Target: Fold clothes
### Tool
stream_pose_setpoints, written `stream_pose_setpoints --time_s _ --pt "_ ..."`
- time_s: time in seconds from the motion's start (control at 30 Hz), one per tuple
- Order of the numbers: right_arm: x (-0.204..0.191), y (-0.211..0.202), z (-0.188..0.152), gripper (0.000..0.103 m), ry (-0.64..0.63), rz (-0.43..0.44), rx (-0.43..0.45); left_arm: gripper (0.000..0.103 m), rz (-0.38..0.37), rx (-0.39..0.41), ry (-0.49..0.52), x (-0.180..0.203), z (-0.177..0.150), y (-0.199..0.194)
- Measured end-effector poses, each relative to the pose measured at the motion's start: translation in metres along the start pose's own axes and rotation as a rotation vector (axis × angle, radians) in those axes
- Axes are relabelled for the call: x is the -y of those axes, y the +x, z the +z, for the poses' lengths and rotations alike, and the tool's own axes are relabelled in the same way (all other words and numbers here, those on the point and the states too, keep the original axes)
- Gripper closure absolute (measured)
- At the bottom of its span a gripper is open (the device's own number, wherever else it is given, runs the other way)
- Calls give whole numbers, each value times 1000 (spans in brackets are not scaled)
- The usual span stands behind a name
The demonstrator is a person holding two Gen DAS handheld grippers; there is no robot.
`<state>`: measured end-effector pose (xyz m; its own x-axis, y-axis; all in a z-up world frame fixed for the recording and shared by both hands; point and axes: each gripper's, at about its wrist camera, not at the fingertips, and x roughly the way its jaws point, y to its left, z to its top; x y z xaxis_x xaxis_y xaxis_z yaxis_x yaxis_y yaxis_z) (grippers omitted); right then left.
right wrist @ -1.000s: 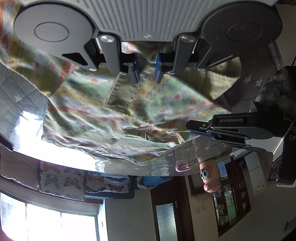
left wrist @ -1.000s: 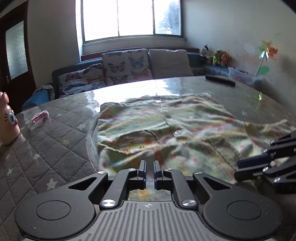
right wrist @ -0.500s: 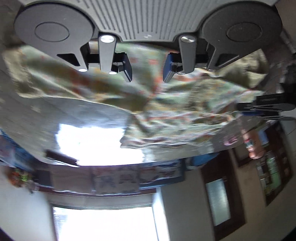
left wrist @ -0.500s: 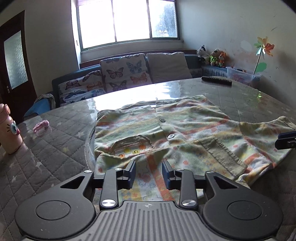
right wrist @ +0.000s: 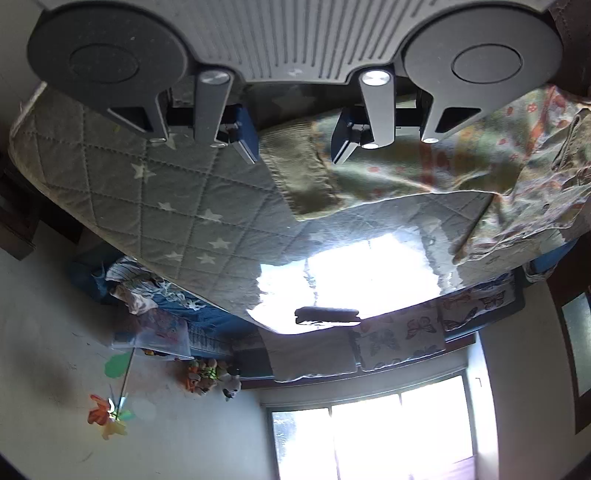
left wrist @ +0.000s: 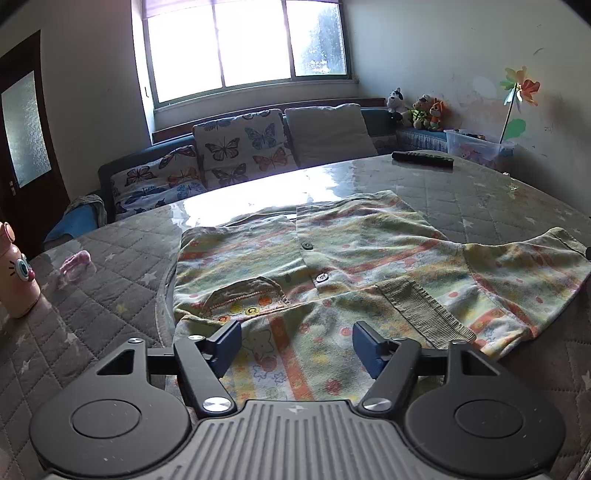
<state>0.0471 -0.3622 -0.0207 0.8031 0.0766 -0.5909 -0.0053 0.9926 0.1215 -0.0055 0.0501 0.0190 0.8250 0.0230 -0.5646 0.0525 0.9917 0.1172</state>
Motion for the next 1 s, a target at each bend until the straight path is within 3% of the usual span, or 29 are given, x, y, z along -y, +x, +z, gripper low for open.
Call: stream_pose_setpoints --time_s 0.27,0.43,0.6,0.77,1.0 --pt "-5 4 -4 60 -17 -17 2 20 -8 0 19 7 2 1" --pt "-5 4 -1 89 9 -5 10 16 -12 -4 32 11 0 3" --pt "-9 -4 8 95 42 47 28 11 -11 0 44 12 -2 2" --pt "-32 -22 39 96 43 212 71 8 -6 9 46 9 -4 -1" --pt "-107 -36 80 96 -58 454 115 1 19 38 5 -6 -8 -9"
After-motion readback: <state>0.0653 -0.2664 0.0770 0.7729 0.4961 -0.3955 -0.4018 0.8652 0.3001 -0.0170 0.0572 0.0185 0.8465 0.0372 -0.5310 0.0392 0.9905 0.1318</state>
